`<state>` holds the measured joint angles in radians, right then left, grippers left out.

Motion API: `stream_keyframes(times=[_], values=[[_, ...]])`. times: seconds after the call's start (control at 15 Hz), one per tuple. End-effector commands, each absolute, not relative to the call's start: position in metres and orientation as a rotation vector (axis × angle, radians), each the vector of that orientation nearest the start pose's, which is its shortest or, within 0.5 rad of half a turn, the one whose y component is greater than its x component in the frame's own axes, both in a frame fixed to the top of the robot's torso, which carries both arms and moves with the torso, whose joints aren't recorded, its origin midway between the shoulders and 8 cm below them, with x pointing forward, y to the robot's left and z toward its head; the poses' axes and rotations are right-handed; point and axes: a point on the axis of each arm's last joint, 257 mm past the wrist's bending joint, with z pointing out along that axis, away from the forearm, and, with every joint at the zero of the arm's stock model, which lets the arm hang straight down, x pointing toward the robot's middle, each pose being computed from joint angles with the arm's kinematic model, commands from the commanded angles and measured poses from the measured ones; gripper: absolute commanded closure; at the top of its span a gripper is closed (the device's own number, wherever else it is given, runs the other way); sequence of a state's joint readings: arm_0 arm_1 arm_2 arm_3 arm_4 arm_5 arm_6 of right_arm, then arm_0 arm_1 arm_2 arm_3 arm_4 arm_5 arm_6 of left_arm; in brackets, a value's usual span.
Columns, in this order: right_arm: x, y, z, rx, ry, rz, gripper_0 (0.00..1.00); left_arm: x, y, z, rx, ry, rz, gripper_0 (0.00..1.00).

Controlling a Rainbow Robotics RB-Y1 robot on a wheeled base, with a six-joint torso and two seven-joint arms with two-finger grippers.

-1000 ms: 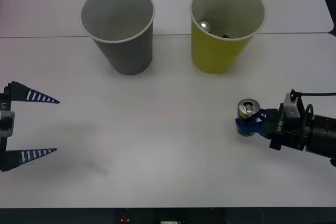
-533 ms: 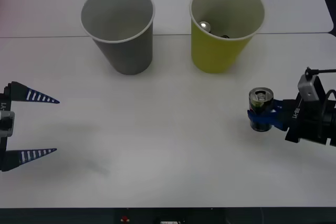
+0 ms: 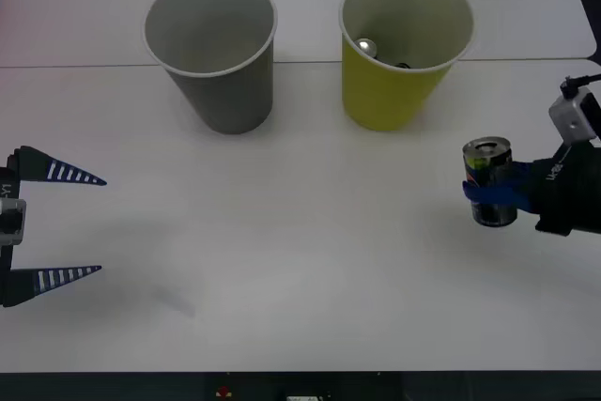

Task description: Put the can into the green bin and the plastic bottle into the gray bin

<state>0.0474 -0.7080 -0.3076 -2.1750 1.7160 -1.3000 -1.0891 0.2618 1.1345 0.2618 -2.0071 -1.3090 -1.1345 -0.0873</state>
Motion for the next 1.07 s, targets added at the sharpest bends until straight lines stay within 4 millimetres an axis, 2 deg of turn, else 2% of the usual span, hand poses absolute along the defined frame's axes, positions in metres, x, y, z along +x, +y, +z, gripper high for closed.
stream_keyframes(times=[0.07,0.2,0.53,0.67,0.8,1.07], values=[[0.39,-0.224,-0.119,-0.812,2.076,0.528,1.0,0.341,0.286,-0.167,1.762,1.444,-0.118,0.0],[0.392,-0.228,-0.109,-0.837,2.111,0.489,1.0,0.341,0.286,-0.167,1.762,1.444,-0.118,0.0],[0.408,-0.241,-0.07,-0.96,2.119,0.317,1.0,0.341,0.286,-0.167,1.762,1.444,-0.118,0.0],[0.425,-0.237,-0.038,-0.975,2.058,0.27,1.0,0.341,0.286,-0.167,1.762,1.444,-0.118,0.0],[0.439,-0.231,-0.021,-1.008,2.036,0.233,1.0,0.341,0.286,-0.167,1.762,1.444,-0.118,0.0],[0.466,-0.222,-0.004,-1.049,2.051,0.196,1.0,0.341,0.286,-0.167,1.762,1.444,-0.118,0.0]])
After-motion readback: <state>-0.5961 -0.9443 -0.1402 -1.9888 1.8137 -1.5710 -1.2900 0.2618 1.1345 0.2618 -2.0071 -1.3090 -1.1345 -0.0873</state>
